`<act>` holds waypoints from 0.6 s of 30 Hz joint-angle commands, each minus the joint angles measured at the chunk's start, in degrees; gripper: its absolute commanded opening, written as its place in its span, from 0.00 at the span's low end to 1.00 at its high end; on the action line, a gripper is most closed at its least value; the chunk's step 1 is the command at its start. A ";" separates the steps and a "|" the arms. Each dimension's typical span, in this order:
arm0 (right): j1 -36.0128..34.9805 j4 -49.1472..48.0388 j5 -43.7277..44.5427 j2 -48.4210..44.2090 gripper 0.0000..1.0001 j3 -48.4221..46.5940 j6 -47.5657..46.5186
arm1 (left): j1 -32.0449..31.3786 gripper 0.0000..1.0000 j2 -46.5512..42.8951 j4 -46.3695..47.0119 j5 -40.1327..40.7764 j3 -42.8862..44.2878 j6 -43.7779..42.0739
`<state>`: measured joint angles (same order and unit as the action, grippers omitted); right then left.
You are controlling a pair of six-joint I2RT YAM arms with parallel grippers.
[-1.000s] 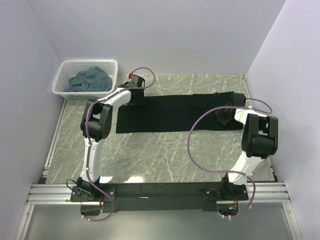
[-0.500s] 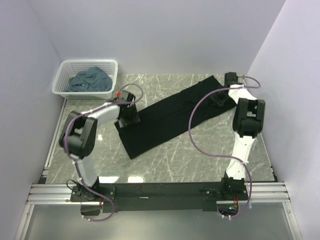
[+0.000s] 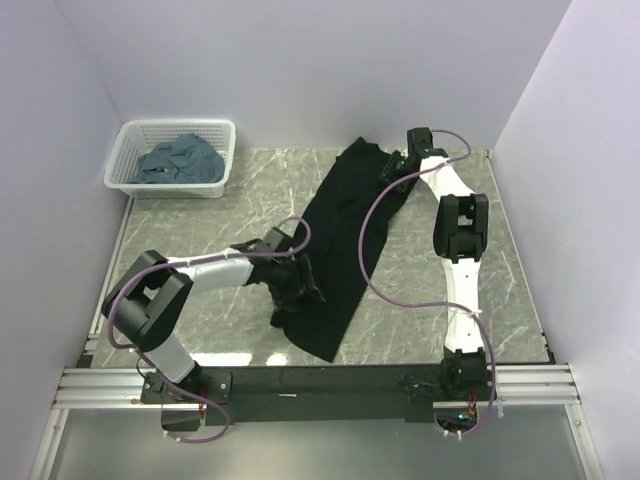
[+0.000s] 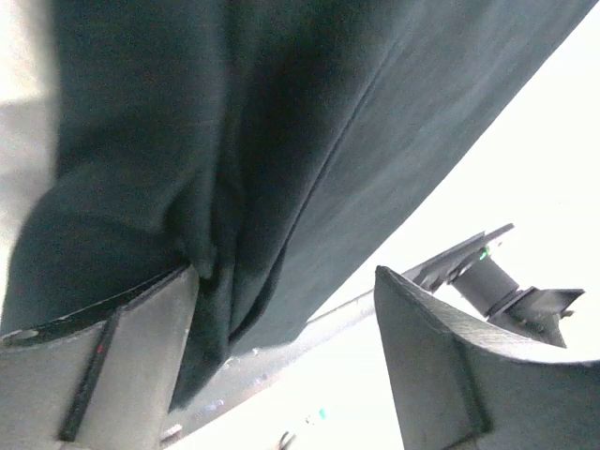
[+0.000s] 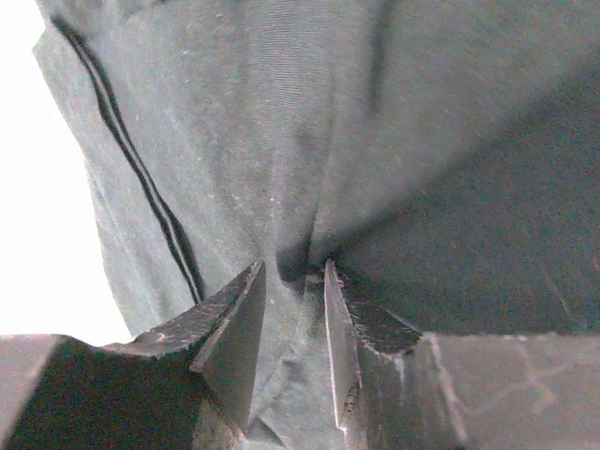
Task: Fold and stack the t-shirts
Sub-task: Fold the tshirt
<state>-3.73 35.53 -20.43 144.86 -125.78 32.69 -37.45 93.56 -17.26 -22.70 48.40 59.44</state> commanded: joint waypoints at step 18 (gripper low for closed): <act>-18.05 -8.99 9.44 -45.80 0.39 48.25 -12.03 | 2.02 0.89 -25.62 -23.88 32.36 2.22 -3.35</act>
<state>-16.56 27.07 -13.17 99.11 -82.78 22.87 -39.55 68.34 -36.82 0.86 50.46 60.53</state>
